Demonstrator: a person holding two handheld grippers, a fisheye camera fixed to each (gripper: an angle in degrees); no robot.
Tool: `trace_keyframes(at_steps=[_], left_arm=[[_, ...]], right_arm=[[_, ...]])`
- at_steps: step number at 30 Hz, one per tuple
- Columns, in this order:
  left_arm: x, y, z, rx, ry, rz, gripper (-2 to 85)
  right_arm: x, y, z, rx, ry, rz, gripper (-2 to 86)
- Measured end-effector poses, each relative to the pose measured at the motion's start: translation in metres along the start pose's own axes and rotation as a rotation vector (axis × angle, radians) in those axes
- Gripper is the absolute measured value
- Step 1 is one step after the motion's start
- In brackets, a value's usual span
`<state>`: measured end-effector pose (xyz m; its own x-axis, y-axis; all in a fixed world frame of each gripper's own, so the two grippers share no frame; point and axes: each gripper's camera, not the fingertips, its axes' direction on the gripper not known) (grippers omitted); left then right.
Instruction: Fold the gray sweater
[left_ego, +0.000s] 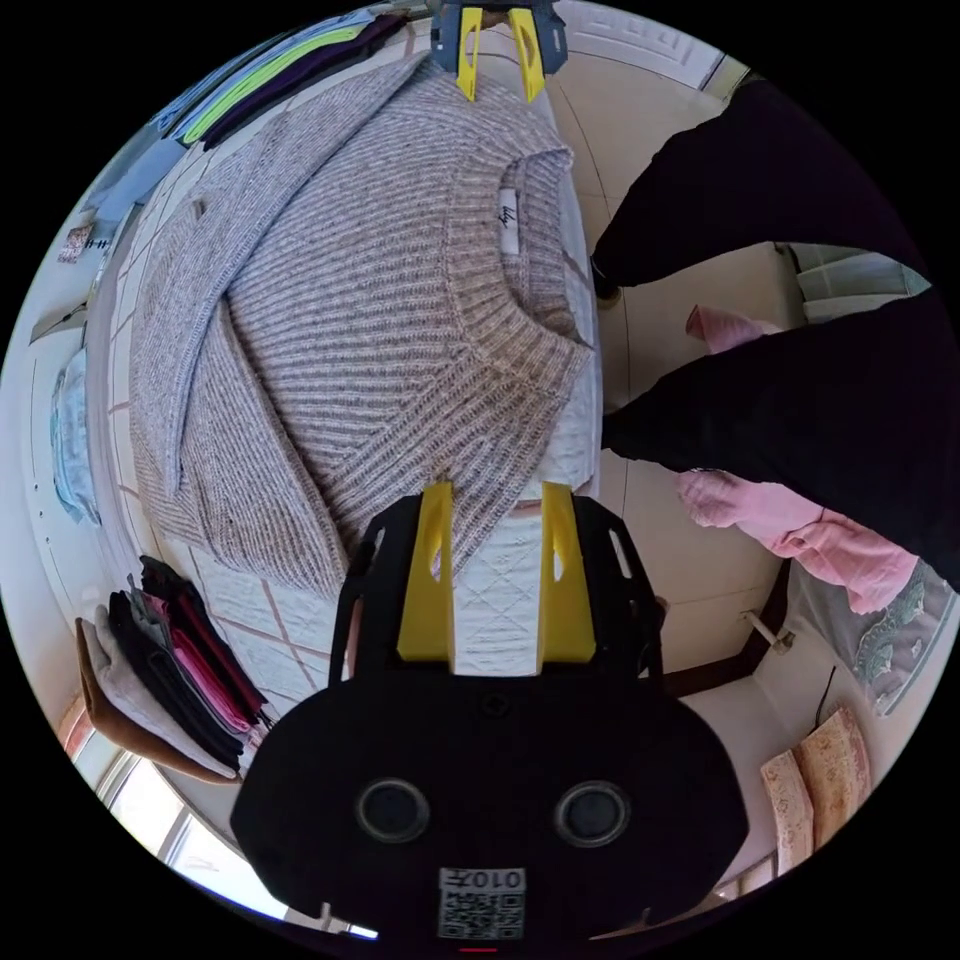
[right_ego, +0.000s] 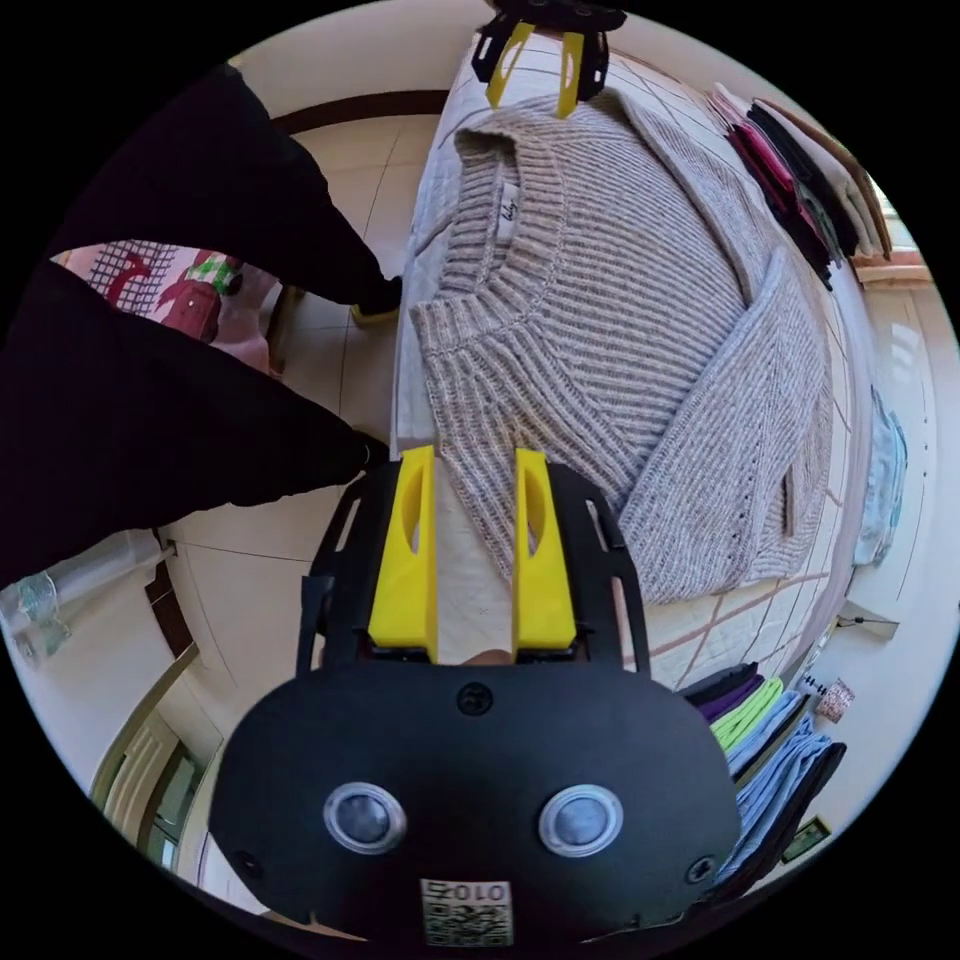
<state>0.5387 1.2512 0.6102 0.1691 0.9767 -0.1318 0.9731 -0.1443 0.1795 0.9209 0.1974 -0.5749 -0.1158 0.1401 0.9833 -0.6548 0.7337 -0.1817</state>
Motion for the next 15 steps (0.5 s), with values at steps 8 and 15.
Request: trace_keyframes(at_steps=[8,15], left_arm=[[-0.001,-0.002,0.005,0.032,-0.009,-0.009,15.1],[-0.009,-0.001,0.014,0.037,0.045,-0.026,15.6]], right_arm=[[0.007,-0.005,0.020,-0.028,0.125,-0.068,6.8],[0.098,0.018,-0.008,0.092,-0.260,0.150,5.1]])
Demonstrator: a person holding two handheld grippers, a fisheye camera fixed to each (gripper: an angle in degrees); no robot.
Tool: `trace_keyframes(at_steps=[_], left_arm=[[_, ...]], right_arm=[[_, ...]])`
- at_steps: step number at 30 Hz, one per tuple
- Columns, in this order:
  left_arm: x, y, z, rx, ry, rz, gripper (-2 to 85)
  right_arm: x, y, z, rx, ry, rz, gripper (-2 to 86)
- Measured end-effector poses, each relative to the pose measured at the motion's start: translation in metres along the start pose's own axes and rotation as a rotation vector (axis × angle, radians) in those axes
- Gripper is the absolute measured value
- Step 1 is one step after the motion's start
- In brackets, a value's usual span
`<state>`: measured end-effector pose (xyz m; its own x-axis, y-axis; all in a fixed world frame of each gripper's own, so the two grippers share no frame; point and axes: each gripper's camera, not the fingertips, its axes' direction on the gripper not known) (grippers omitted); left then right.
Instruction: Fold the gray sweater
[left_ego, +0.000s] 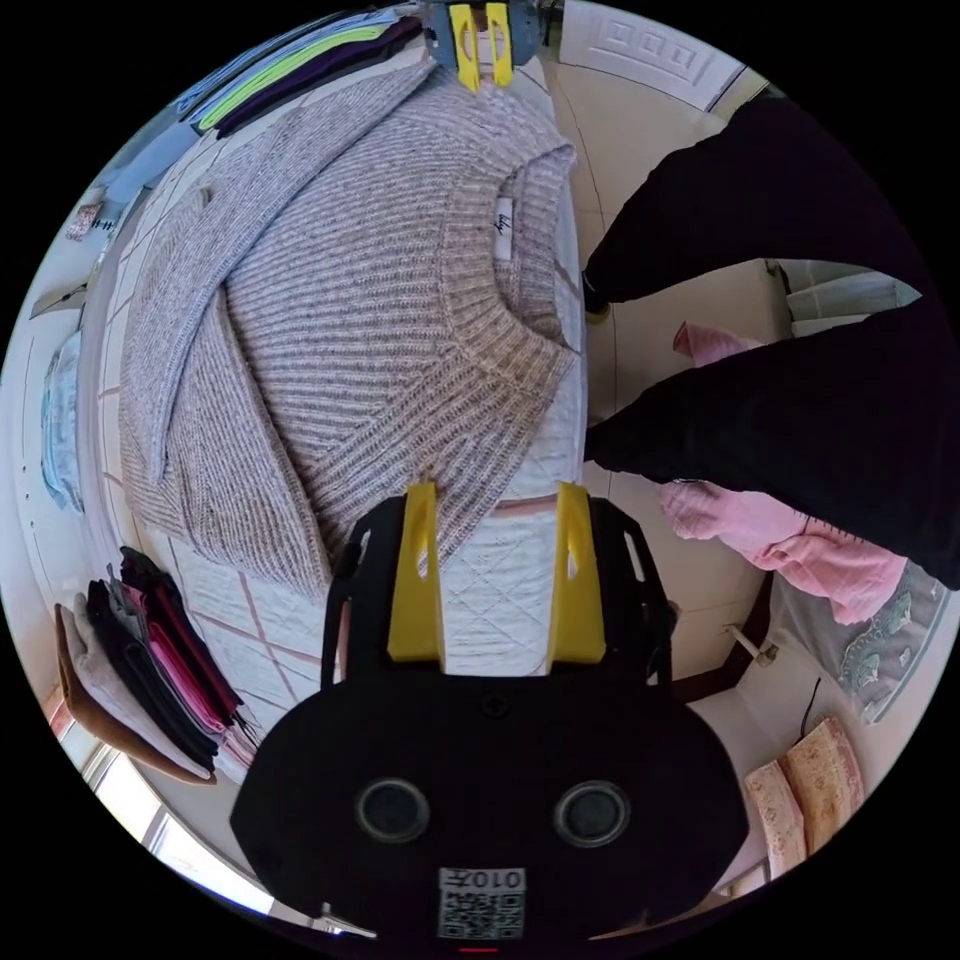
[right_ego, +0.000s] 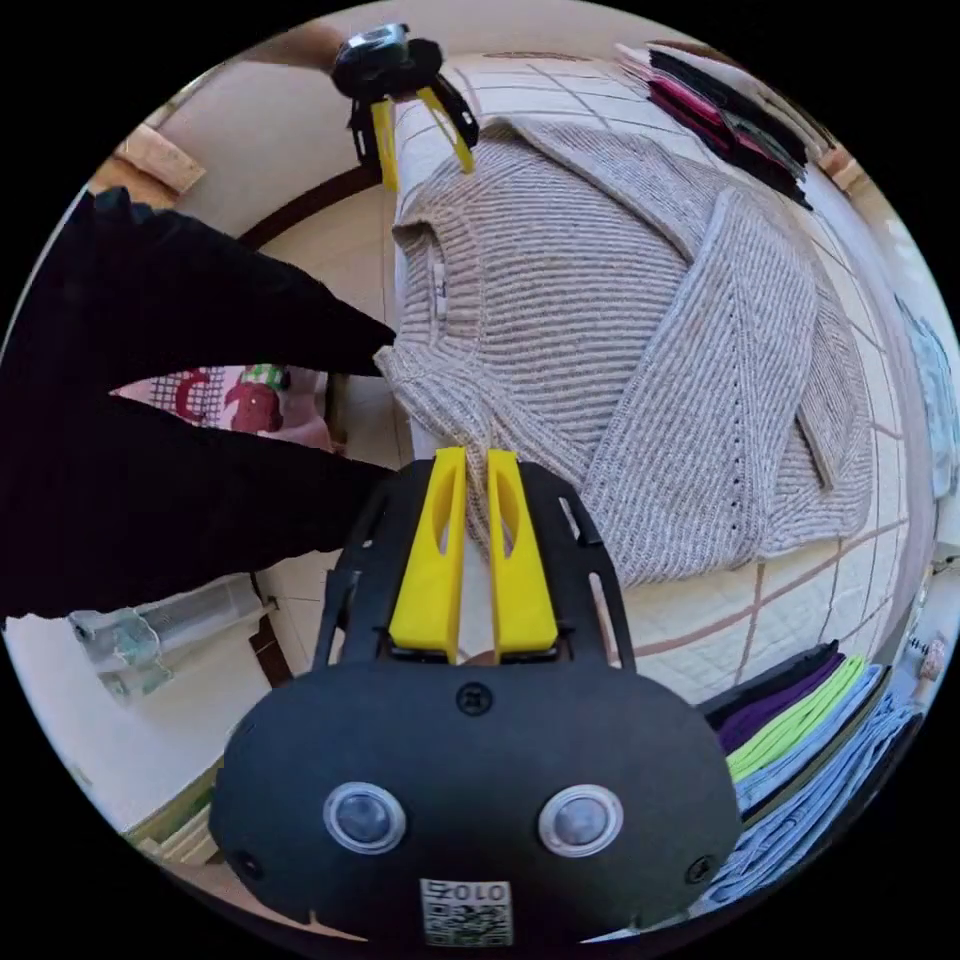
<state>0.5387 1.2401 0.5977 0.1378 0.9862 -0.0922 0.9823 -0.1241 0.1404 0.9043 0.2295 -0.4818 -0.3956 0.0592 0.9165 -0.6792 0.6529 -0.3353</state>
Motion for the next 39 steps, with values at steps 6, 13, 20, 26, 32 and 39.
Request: trace_keyframes(at_steps=[6,13,20,26,32,39], left_arm=[[-0.026,-0.001,0.020,-0.001,0.061,-0.027,14.8],[-0.091,0.025,0.051,0.070,0.257,-0.211,8.6],[-0.133,0.041,0.087,0.086,0.362,-0.251,2.6],[-0.135,0.056,0.075,0.028,0.297,-0.159,0.6],[-0.129,0.062,0.049,-0.026,0.205,-0.125,0.2],[-0.093,0.052,0.041,-0.091,0.335,-0.062,0.1]], right_arm=[[0.140,0.044,-0.036,0.279,-0.476,0.311,5.2],[0.217,0.053,0.007,0.251,-0.536,0.462,5.2],[0.228,0.065,0.024,0.241,-0.455,0.485,5.1],[0.204,0.083,-0.005,0.235,-0.442,0.284,4.7],[0.167,0.103,-0.038,0.184,-0.419,0.232,4.4],[0.130,0.125,-0.063,0.118,-0.499,0.266,4.4]])
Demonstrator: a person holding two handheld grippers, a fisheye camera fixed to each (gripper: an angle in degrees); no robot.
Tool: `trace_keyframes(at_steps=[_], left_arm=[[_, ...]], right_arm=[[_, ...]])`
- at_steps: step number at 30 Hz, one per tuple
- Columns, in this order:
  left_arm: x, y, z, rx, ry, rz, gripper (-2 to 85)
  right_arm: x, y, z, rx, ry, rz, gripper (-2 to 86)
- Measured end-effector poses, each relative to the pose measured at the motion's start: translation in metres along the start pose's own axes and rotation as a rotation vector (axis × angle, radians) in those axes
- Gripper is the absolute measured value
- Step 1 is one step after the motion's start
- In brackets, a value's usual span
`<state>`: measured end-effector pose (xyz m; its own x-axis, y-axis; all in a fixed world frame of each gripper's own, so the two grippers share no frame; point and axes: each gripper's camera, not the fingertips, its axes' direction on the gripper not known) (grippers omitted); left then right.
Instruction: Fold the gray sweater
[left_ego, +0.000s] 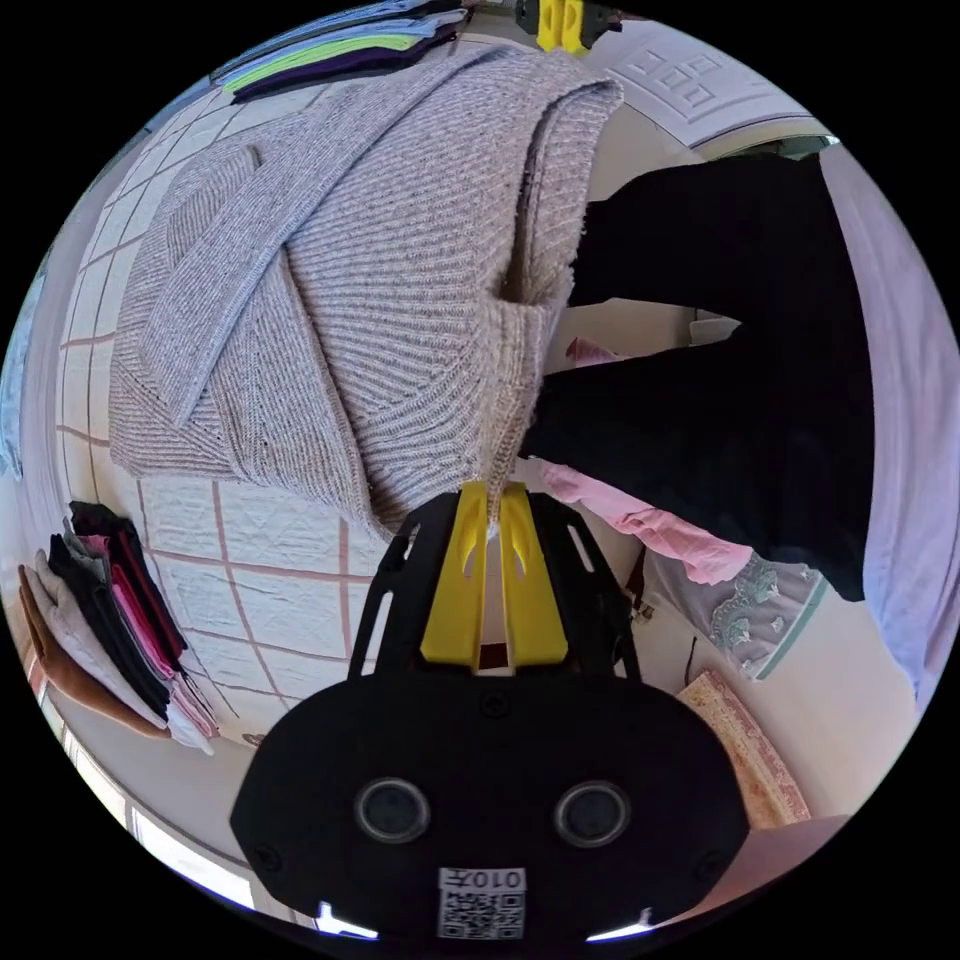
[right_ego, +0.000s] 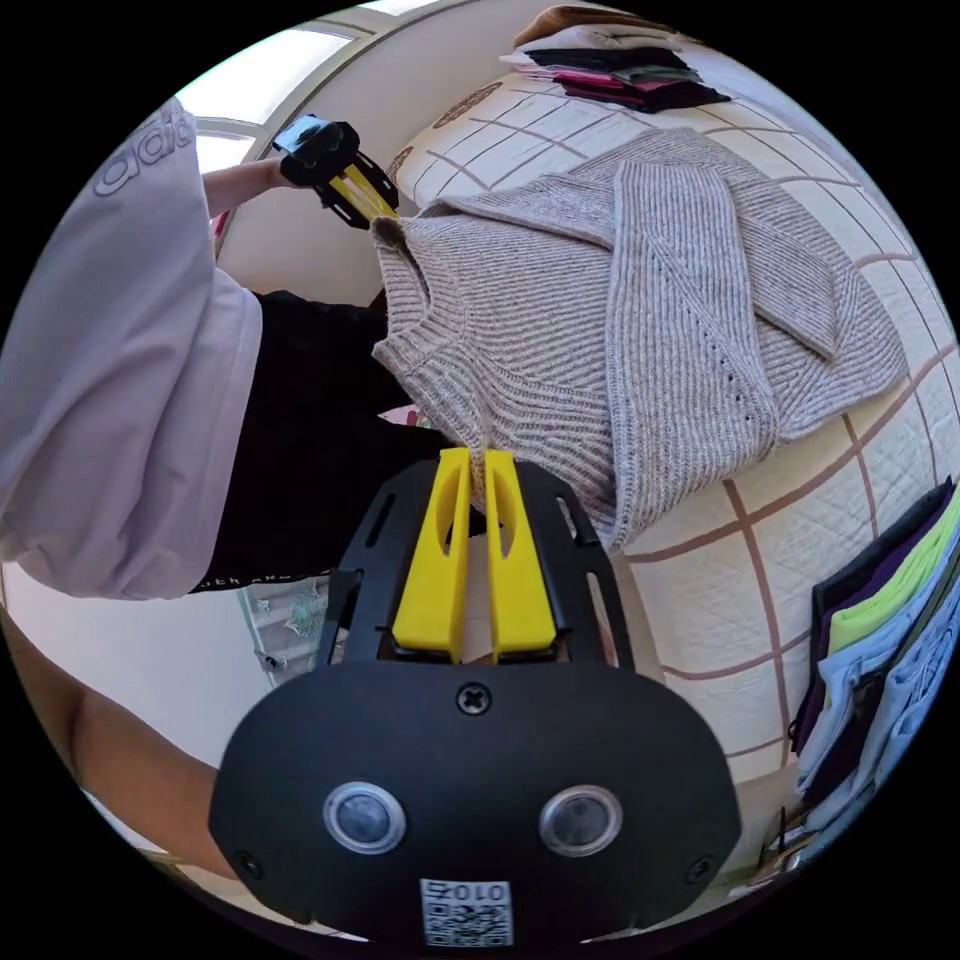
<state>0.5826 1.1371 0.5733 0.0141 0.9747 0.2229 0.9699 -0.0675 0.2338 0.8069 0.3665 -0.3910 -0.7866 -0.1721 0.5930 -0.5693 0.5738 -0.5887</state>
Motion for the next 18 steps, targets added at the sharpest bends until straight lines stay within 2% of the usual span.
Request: trace_keyframes(at_steps=[4,6,8,14,18], left_arm=[[-0.001,0.009,0.015,-0.018,0.196,-0.017,0.0],[-0.022,0.014,0.028,0.010,0.269,-0.057,0.0],[-0.061,0.017,0.030,0.039,0.326,-0.092,0.0],[-0.262,0.020,-0.037,0.123,0.245,-0.149,0.1],[-0.407,-0.014,-0.023,0.048,0.285,-0.135,0.2]], right_arm=[[0.000,0.013,0.013,-0.016,-0.173,0.038,4.5],[0.015,0.009,0.015,-0.019,-0.154,0.050,4.5],[0.044,-0.007,-0.009,0.001,-0.051,0.050,4.6],[0.148,-0.063,-0.120,0.110,0.188,0.045,4.8],[0.246,-0.099,-0.139,0.121,0.111,0.126,4.8]])
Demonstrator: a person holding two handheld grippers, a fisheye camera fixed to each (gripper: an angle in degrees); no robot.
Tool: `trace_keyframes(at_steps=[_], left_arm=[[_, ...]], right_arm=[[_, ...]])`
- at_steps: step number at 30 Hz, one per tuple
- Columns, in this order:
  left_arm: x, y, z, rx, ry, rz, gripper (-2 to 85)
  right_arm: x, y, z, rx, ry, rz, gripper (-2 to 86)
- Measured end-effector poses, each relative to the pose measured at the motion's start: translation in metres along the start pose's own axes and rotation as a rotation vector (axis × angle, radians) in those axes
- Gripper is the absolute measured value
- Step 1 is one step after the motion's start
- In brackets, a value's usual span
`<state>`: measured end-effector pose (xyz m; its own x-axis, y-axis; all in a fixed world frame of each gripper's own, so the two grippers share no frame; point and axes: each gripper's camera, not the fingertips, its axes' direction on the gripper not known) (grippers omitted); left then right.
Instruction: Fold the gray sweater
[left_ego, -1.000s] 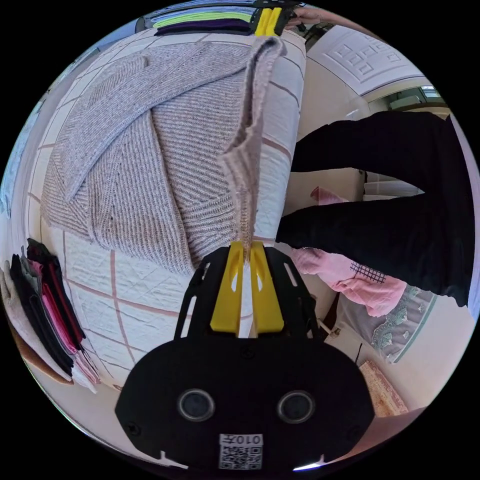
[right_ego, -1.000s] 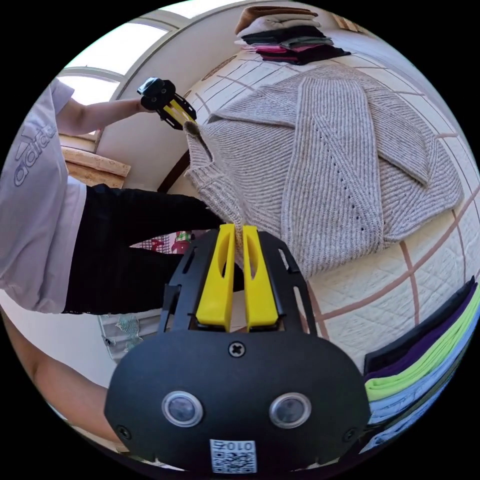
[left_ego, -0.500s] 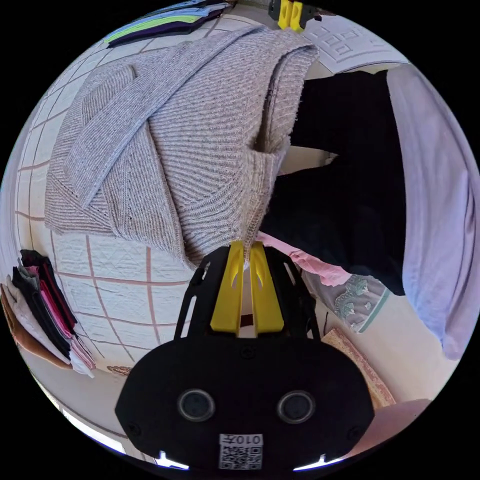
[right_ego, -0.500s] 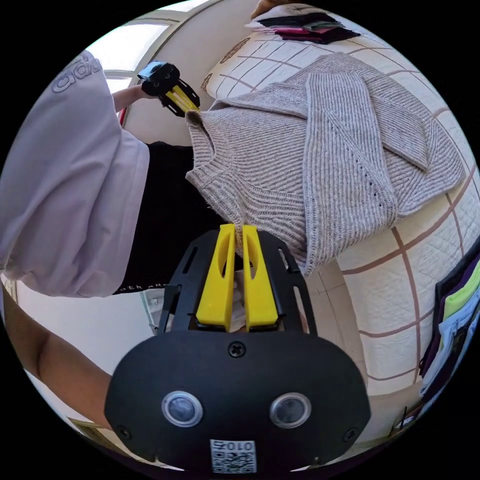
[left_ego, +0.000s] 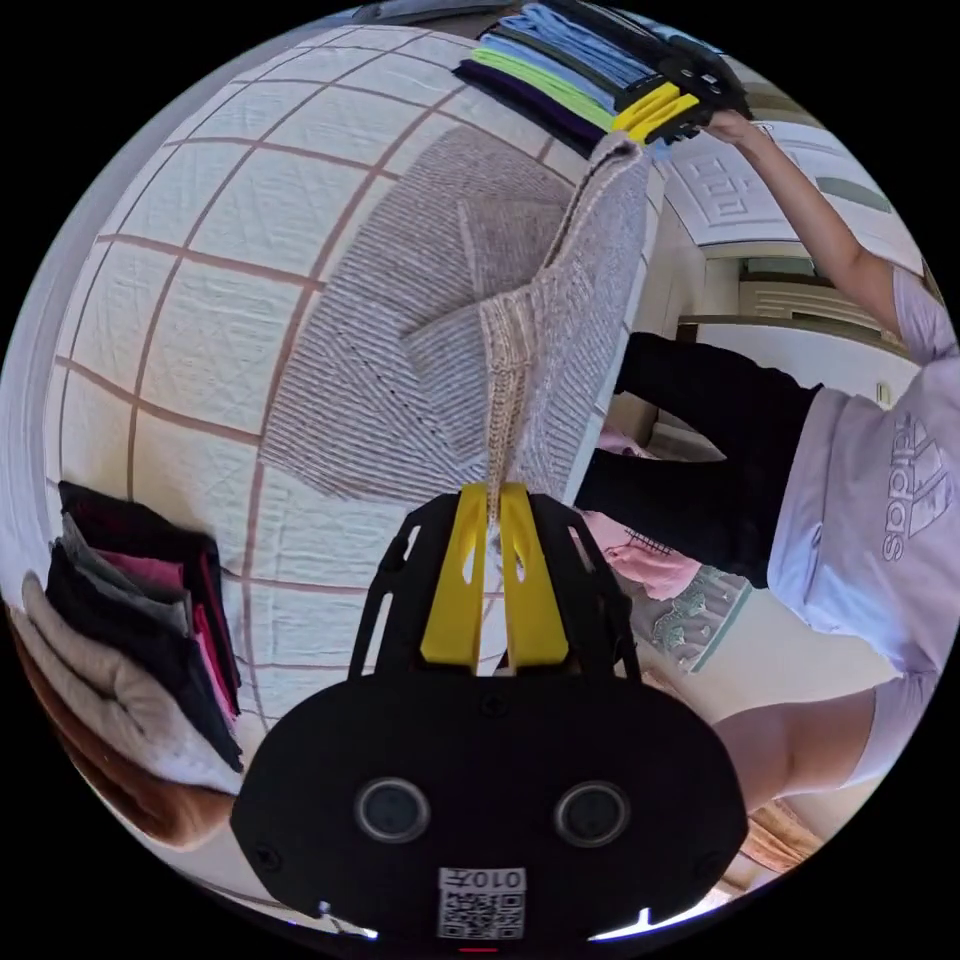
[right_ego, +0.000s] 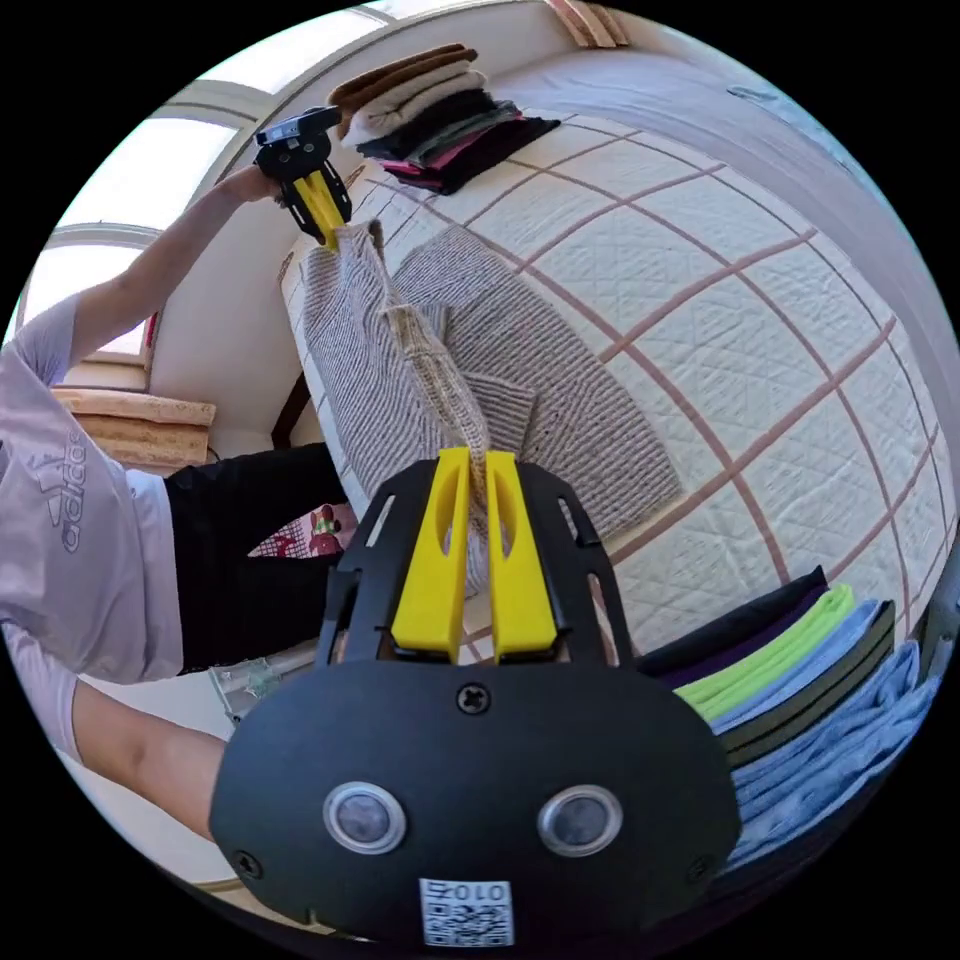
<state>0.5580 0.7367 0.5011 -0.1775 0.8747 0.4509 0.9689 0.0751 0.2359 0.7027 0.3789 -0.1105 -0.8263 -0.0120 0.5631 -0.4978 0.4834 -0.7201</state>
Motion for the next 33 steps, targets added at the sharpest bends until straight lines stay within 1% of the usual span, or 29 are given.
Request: trace_keyframes(at_steps=[1,2,4,6,8,13,15,18,21,23,24,26,27,28,29,31,32,33], left_arm=[[-0.039,-0.016,0.008,-0.018,0.043,-0.030,0.2],[-0.056,-0.022,0.012,-0.016,0.054,-0.044,0.2],[-0.104,-0.041,0.034,-0.011,0.119,-0.080,0.2],[-0.126,-0.047,0.051,-0.022,0.164,-0.110,0.3],[-0.139,-0.048,0.065,-0.025,0.196,-0.133,0.3],[-0.160,-0.030,0.075,0.066,0.268,-0.210,0.6],[-0.169,-0.026,0.079,0.087,0.264,-0.248,1.0],[-0.181,-0.026,0.092,0.095,0.268,-0.327,2.4],[-0.175,-0.027,0.102,0.092,0.239,-0.359,5.3],[-0.166,-0.021,0.099,0.118,0.230,-0.353,7.2],[-0.159,-0.011,0.093,0.155,0.222,-0.351,8.5],[-0.148,0.012,0.078,0.228,0.203,-0.389,10.4],[-0.138,0.034,0.064,0.299,0.190,-0.424,11.5],[-0.124,0.060,0.049,0.384,0.161,-0.465,12.3],[-0.116,0.075,0.041,0.430,0.131,-0.494,12.6],[-0.071,0.132,0.019,0.571,0.001,-0.608,13.4],[-0.057,0.144,0.017,0.600,-0.028,-0.623,13.5],[-0.023,0.161,0.015,0.650,-0.081,-0.624,13.7]], right_arm=[[0.030,-0.013,0.010,-0.029,-0.045,0.045,4.8],[0.055,-0.023,0.023,-0.072,-0.086,0.091,4.8],[0.081,-0.033,0.041,-0.121,-0.112,0.135,4.9],[0.094,-0.036,0.050,-0.143,-0.144,0.156,4.9],[0.100,-0.034,0.052,-0.134,-0.175,0.181,4.9],[0.103,-0.028,0.048,-0.111,-0.192,0.239,4.8],[0.109,-0.029,0.053,-0.107,-0.209,0.268,4.8],[0.115,-0.035,0.068,-0.138,-0.178,0.306,4.8],[0.108,-0.033,0.079,-0.150,-0.144,0.305,4.5],[0.098,-0.021,0.076,-0.104,-0.112,0.290,5.2],[0.095,-0.017,0.074,-0.088,-0.101,0.280,5.4],[0.080,0.001,0.058,0.003,-0.014,0.291,6.1],[0.075,0.007,0.051,0.034,0.017,0.298,6.2],[0.064,0.019,0.035,0.104,0.084,0.319,6.4],[0.048,0.034,0.019,0.179,0.158,0.344,6.5],[0.014,0.056,0.001,0.277,0.259,0.347,6.8],[-0.013,0.069,-0.004,0.314,0.295,0.333,6.9],[-0.027,0.076,-0.003,0.325,0.308,0.322,7.0]])
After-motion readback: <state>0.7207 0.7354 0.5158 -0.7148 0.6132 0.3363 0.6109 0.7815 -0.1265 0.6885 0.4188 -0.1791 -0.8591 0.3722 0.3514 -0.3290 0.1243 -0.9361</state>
